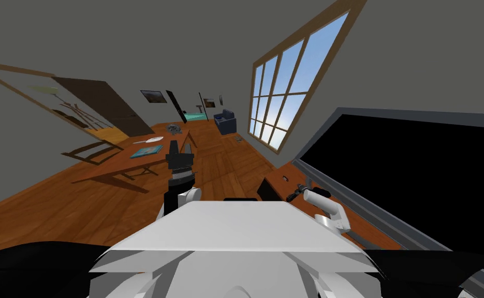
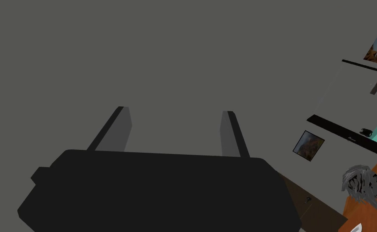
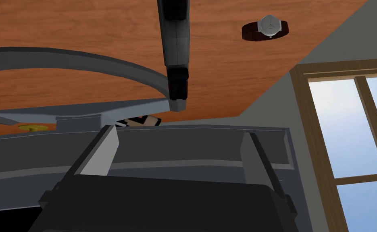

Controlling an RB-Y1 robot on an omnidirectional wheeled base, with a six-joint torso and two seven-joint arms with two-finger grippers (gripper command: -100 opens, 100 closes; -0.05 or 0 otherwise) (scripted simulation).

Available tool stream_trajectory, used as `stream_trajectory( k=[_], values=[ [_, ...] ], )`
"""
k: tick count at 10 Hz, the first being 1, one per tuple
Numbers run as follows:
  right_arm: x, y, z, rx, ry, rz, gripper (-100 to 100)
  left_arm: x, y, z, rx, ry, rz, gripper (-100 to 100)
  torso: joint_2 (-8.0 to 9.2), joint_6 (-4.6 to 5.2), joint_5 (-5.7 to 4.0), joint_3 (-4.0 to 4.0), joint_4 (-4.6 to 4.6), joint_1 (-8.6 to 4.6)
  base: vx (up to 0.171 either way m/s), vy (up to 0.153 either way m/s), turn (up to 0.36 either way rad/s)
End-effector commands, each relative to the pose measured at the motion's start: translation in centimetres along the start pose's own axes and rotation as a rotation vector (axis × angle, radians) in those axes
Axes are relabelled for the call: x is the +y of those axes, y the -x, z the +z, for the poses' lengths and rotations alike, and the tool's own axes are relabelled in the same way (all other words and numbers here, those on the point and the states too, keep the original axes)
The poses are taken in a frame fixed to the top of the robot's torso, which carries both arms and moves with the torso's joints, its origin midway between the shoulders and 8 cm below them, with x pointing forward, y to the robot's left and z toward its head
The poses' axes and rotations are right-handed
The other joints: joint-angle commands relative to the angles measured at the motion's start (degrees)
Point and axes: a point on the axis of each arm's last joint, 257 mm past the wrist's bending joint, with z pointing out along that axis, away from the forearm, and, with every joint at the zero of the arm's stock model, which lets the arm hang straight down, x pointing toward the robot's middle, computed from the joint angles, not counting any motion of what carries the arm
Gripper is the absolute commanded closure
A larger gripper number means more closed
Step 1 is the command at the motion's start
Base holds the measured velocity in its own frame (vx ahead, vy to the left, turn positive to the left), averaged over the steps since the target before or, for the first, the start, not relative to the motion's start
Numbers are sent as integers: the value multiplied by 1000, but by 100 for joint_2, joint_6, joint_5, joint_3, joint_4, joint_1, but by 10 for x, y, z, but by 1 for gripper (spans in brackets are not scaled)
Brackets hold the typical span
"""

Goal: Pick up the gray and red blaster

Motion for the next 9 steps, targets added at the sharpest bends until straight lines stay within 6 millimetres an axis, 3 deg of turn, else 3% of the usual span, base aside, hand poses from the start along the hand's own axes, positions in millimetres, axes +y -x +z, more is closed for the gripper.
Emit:
stream_trajectory(
  k=[1,4,5,9],
  values=[
    [-11,-10,1,34,-28,2,-100,0,0,0,0,0,0,0,0,0,0,0,0,0,28,-27,61],
    [-53,-48,10,160,-127,27,-100,0,0,0,0,0,0,0,-1,0,1,-1,0,4,36,-29,192],
    [-53,-48,10,160,-127,27,-100,0,0,0,0,0,0,0,-4,3,0,-2,-1,-2,26,-35,45],
    [-87,-88,12,280,-209,61,-100,0,0,0,0,0,0,0,3,4,1,1,0,3,23,-28,129]
  ],
)
